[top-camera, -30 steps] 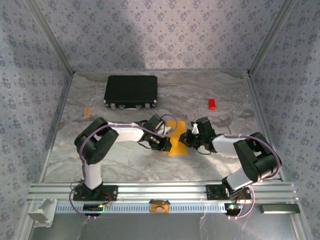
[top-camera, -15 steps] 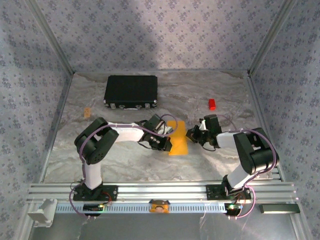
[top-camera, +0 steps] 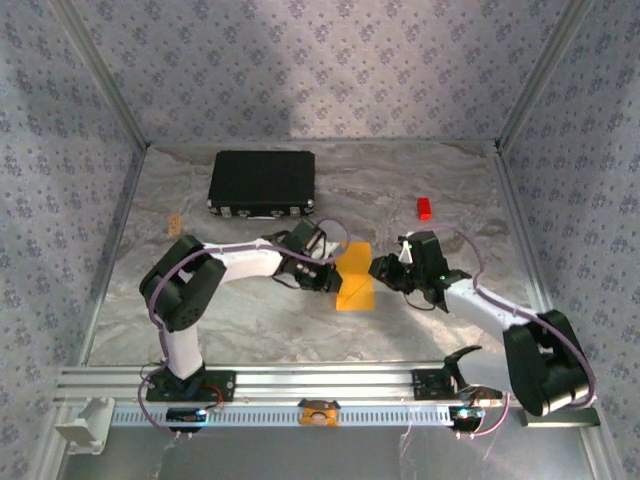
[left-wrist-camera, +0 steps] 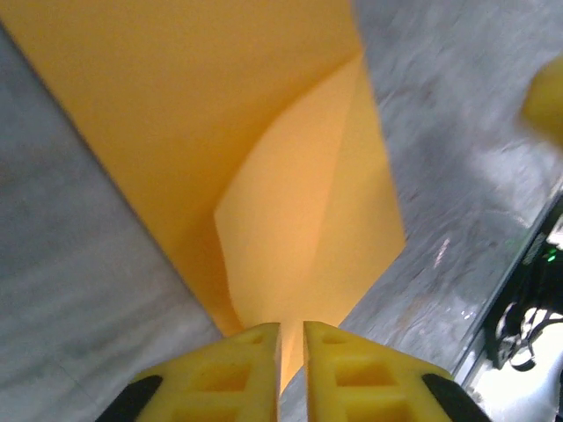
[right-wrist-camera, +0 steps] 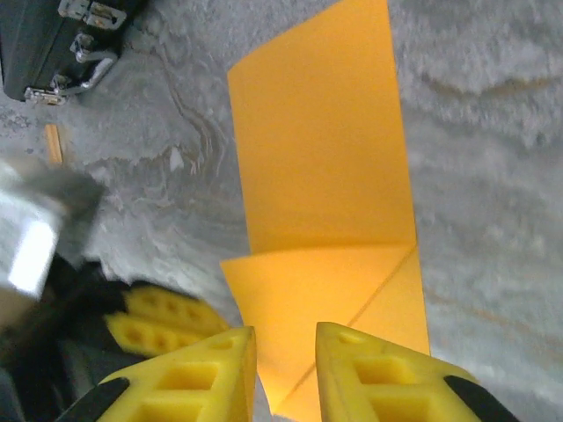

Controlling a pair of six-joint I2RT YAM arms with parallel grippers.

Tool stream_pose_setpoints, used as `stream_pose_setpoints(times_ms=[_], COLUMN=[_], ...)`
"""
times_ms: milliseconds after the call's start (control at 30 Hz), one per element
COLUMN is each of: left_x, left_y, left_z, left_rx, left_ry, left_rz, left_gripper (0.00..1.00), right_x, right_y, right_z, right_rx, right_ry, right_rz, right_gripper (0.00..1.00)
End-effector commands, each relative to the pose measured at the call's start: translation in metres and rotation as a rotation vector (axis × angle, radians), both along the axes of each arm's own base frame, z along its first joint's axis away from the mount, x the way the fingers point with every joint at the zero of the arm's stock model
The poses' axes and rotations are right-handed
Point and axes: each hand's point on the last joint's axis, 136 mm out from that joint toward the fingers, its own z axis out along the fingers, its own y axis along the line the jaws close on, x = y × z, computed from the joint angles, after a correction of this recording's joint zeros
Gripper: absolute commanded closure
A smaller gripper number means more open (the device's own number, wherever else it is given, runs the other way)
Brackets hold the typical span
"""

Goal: Fold a paper plane with a square sheet of paper (pick it up from the middle)
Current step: Fold the triangle a second time at the center of the table.

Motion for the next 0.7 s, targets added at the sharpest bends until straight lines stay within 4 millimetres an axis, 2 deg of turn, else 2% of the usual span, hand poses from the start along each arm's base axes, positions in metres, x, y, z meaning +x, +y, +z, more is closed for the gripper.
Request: stream_pose_setpoints(times_ms=[0,167,333,567,667], left_x=[0.013,0.019,0.020,0.009,0.003], left_y=[-0.016,-0.022,-0.012,0.003,0.005], left_z=[0.034,0.013,-0.012,-0.047,-0.054], left_rx=[-0.068,-0.009,0.076,0.148,0.153], left_ry=[-0.045,0.005,0.024,0.077,0.094], left_rz=[-0.067,-0.087,-0.077,-0.061,-0.059], left_gripper=[0.84,0.86,0.89,0.93,0.94], right_x=[-0.030,-0.039,-0.039,-0.037,-0.038], right_y=[-0.018,-0.012,0.000,0.008,0.006], right_z=[-0.029,-0.027,-0.024,-0.031,-0.033], right_rx=[-0.086,-0.069,-0.061,-0.086,-0.108], right_ry=[0.116,0.116,0.127,0.159,0.166], right_rz=[-0.045,-0.031,0.006,0.010,0.003], right_gripper=[0.65,0.56,0.53,0.51,0.51])
